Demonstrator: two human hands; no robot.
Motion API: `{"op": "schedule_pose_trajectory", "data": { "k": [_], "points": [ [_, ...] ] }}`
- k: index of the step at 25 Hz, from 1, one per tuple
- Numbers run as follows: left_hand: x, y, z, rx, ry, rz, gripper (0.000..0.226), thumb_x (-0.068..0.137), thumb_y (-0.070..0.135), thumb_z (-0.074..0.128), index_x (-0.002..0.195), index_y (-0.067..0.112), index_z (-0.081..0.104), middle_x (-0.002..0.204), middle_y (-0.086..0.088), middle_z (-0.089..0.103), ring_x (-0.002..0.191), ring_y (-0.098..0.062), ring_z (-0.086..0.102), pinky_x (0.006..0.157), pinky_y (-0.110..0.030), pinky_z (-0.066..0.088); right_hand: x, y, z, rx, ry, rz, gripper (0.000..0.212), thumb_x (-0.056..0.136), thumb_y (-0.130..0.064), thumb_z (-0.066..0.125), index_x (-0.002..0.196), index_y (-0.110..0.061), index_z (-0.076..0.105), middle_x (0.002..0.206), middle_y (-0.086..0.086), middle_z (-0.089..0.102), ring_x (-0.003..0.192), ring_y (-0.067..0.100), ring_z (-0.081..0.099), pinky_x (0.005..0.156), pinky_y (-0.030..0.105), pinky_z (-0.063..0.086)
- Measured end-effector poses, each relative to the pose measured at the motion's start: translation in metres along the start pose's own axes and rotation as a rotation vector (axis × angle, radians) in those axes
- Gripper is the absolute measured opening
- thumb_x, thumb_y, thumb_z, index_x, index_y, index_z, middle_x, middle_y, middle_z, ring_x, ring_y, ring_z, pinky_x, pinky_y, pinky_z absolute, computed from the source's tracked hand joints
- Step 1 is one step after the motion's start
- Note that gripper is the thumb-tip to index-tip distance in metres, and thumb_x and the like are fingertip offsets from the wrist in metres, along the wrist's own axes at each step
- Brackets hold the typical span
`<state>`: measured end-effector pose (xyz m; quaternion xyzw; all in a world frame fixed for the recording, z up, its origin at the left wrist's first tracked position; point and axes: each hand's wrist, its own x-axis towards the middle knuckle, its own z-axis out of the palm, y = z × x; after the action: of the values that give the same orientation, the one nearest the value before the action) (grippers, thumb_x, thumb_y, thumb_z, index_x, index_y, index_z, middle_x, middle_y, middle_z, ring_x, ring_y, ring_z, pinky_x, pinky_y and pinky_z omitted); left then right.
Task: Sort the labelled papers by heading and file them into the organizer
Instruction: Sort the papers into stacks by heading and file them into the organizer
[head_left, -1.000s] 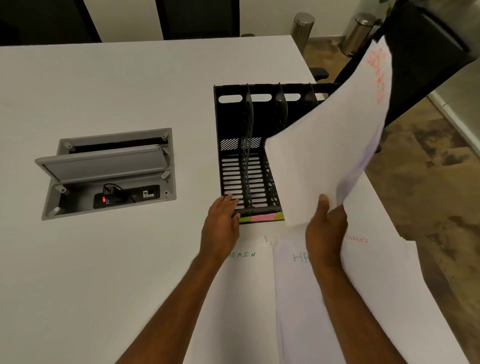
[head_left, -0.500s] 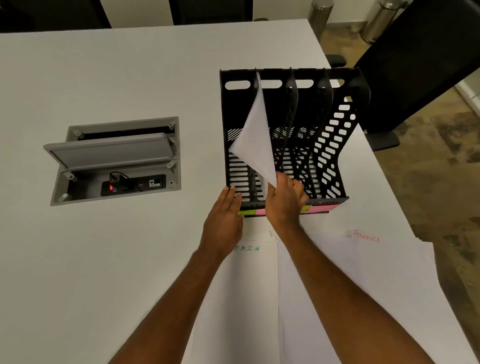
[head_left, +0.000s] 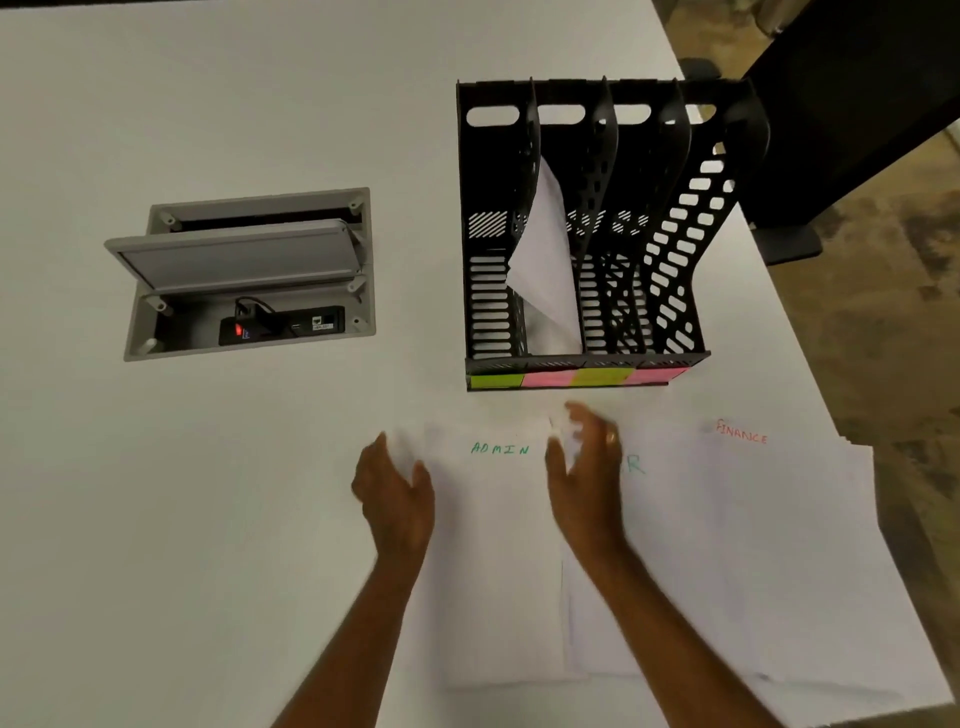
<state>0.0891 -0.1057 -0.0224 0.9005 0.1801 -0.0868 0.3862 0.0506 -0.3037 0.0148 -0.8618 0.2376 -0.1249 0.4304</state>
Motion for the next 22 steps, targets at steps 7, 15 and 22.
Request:
{"op": "schedule_pose_trajectory", "data": {
  "k": [7, 15, 22],
  "points": [
    [-0.057, -0.056, -0.012, -0.160, -0.315, -0.328, 0.063, 0.092, 0.031, 0.069, 0.145, 0.015, 0.040, 0.135, -0.008, 0.051, 0.118, -0.029, 0.056, 0.104, -0.045, 0.048, -0.156, 0.038, 0.027, -0.200, -0.330, 0.105, 0.046, 0.094, -0.019, 0.064, 0.138, -0.018, 0.051, 0.140, -0.001, 0.053, 0.132, 0.017, 0.047, 0.112, 0.031, 0.039],
    [-0.051, -0.047, -0.021, -0.263, -0.624, -0.237, 0.026, 0.099, 0.030, 0.059, 0.122, 0.018, 0.064, 0.112, -0.002, 0.069, 0.100, -0.024, 0.068, 0.080, -0.032, 0.053, -0.156, 0.034, 0.027, -0.217, -0.346, 0.112, 0.042, 0.096, -0.013, 0.060, 0.137, -0.019, 0.053, 0.138, 0.001, 0.056, 0.131, 0.018, 0.048, 0.112, 0.036, 0.041],
    [-0.013, -0.069, -0.088, -0.581, -0.626, -0.312, 0.037, 0.095, 0.014, 0.067, 0.131, 0.007, 0.063, 0.117, -0.010, 0.074, 0.104, -0.027, 0.072, 0.093, -0.045, 0.058, -0.122, 0.001, 0.019, 0.172, -0.036, 0.388, 0.052, 0.088, -0.034, 0.073, 0.134, -0.032, 0.048, 0.135, -0.005, 0.052, 0.120, 0.013, 0.054, 0.095, 0.027, 0.047]
  ]
}}
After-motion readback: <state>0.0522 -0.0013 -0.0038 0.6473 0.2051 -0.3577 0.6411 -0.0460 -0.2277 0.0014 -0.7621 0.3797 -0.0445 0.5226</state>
